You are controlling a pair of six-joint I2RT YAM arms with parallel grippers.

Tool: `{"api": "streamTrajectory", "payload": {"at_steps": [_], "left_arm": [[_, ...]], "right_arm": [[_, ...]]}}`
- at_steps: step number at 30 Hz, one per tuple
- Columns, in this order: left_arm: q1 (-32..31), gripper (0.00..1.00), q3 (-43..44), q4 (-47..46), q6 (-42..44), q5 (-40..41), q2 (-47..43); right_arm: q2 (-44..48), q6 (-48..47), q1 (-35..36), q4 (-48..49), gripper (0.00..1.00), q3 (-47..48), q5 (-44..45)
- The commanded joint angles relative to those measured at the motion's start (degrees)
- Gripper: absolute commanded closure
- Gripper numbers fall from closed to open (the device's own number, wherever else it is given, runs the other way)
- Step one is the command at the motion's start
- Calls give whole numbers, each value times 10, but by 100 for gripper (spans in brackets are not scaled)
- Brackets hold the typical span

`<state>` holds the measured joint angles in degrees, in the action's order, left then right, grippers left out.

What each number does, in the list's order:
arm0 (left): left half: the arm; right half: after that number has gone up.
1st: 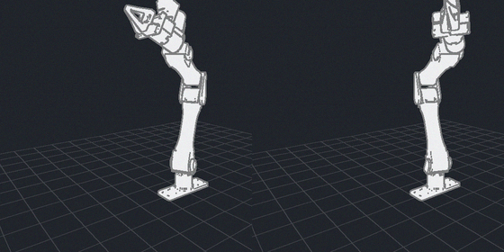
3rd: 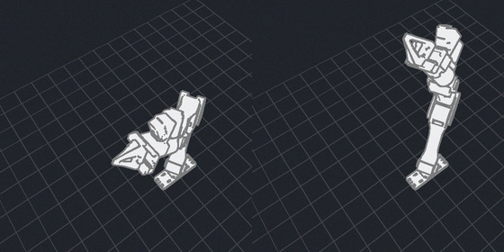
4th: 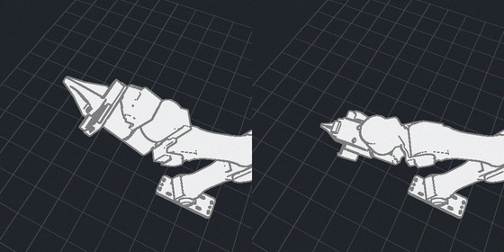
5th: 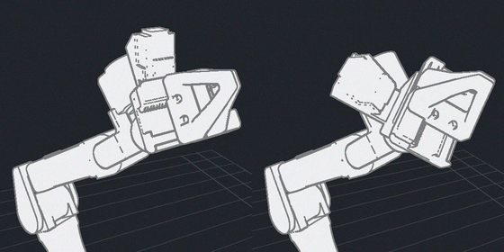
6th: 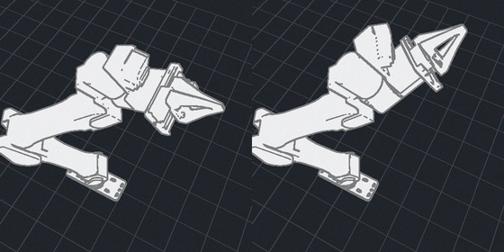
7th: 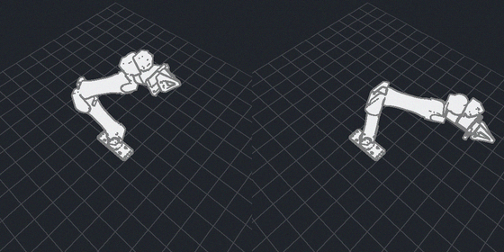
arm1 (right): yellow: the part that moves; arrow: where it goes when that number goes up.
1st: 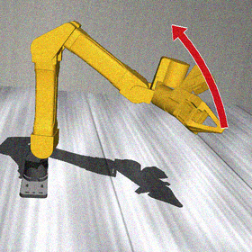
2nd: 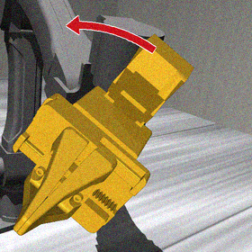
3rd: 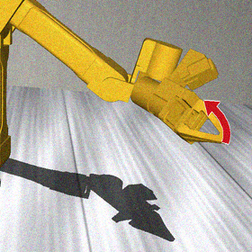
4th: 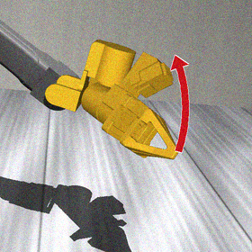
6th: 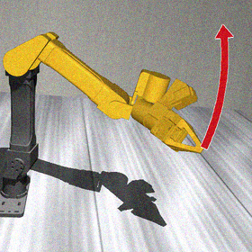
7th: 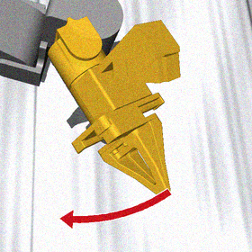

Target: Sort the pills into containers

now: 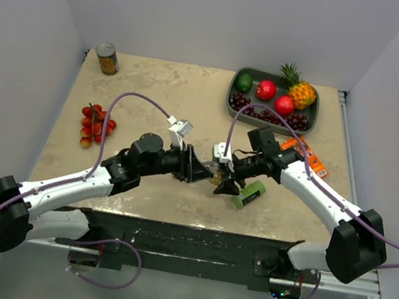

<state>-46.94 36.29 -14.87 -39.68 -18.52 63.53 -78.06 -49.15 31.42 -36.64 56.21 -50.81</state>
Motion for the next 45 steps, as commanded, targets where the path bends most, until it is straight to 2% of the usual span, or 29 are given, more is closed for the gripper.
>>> {"api": "streamTrajectory", "payload": {"at_steps": [1,4,5,7,8,11,12,14,15,19,22,23,24,27,29,33,37,43,45], "left_arm": [[-2,100,33,148,-268,72,-8],[-1,100,32,134,-286,62,-12],[-1,85,38,133,-281,63,-10],[0,65,45,139,-243,64,-7],[1,48,48,142,-227,60,-5],[4,30,48,170,-139,56,-19],[5,27,43,174,-89,59,-28],[10,20,20,182,-45,77,-64],[10,19,9,177,4,77,-79],[13,17,-41,139,112,88,-155],[13,17,-89,52,214,26,-213],[13,17,-122,-9,237,-8,-236],[12,17,-140,-43,283,-23,-246],[12,14,-177,-160,346,-67,-247],[12,14,-163,-191,366,-88,-208],[11,14,-108,-191,412,-128,-120],[7,15,-85,-219,417,-136,-70],[5,22,-71,-252,406,-136,-40],[5,28,-64,-255,401,-148,-28]], "right_arm": [[21,23,0,48,100,0,1],[19,25,0,47,100,0,-2],[19,25,0,47,100,0,-3],[22,26,0,47,100,0,-5],[24,26,0,46,100,0,-7],[26,23,-3,44,100,0,-11],[26,20,-3,40,100,0,-14],[26,14,-3,34,100,1,-19],[26,11,-4,32,100,1,-20],[27,5,-6,27,100,1,-22],[26,-3,-6,21,100,1,-30],[25,-9,-6,18,100,1,-34],[25,-13,-7,12,100,1,-44],[23,-25,-7,6,100,0,-54],[24,-31,-7,5,100,-4,-61],[21,-33,-7,5,100,-6,-68],[21,-35,-7,4,100,-7,-69],[16,-38,-7,4,100,-7,-72],[16,-39,-7,3,100,-7,-73]]}}
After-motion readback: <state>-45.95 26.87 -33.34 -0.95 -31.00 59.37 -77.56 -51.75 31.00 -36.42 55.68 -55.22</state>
